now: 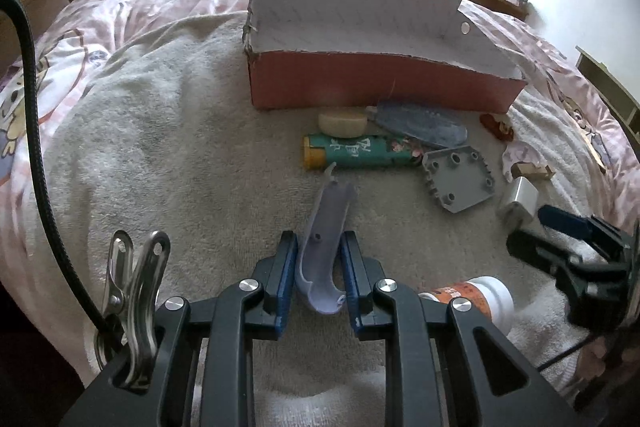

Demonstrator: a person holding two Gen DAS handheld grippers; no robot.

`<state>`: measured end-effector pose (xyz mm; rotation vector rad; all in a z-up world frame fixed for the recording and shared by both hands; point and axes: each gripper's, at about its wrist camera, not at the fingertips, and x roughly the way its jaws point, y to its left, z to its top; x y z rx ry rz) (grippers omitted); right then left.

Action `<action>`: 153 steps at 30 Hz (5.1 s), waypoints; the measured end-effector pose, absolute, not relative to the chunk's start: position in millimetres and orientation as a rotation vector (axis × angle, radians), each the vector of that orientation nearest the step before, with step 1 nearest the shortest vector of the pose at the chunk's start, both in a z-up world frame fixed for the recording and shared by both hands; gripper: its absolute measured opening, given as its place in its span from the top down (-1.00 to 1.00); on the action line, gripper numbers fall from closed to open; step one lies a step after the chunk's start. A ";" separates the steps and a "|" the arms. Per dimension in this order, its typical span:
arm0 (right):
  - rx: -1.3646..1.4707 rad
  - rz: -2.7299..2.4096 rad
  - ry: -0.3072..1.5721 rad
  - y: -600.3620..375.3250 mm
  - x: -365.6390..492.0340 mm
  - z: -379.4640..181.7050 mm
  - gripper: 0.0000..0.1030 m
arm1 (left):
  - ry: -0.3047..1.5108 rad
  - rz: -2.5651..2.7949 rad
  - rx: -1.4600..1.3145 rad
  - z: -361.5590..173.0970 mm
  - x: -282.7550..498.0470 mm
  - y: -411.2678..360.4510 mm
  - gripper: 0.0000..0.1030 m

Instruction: Organize rigid objects

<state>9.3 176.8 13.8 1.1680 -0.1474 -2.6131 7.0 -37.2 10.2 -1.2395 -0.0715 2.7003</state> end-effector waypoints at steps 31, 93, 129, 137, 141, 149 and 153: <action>1.134 -2.675 -0.046 171.7 10.2 8.7 0.18 | -0.086 2.708 -1.227 9.2 8.8 -40.5 0.55; 0.907 -2.637 -0.191 192.8 -72.0 88.1 0.19 | -0.108 2.700 -1.006 97.3 -85.0 0.0 0.56; 0.986 -2.663 -0.153 187.3 -140.1 70.3 0.06 | 0.002 2.715 -1.180 61.4 -154.3 16.8 0.37; 0.989 -2.680 -0.208 195.6 -139.8 71.5 -0.21 | 0.015 2.732 -1.184 61.9 -152.5 16.5 0.27; 0.981 -2.682 -0.226 199.0 -138.2 73.9 -0.21 | 0.010 2.738 -1.191 63.3 -151.1 15.2 0.27; 0.946 -2.685 -0.226 198.6 -127.8 84.1 -0.21 | 0.000 2.755 -1.182 71.8 -143.4 9.1 0.27; 0.937 -2.681 -0.219 197.4 -120.6 88.3 -0.21 | 0.000 2.765 -1.170 77.0 -137.0 6.6 0.27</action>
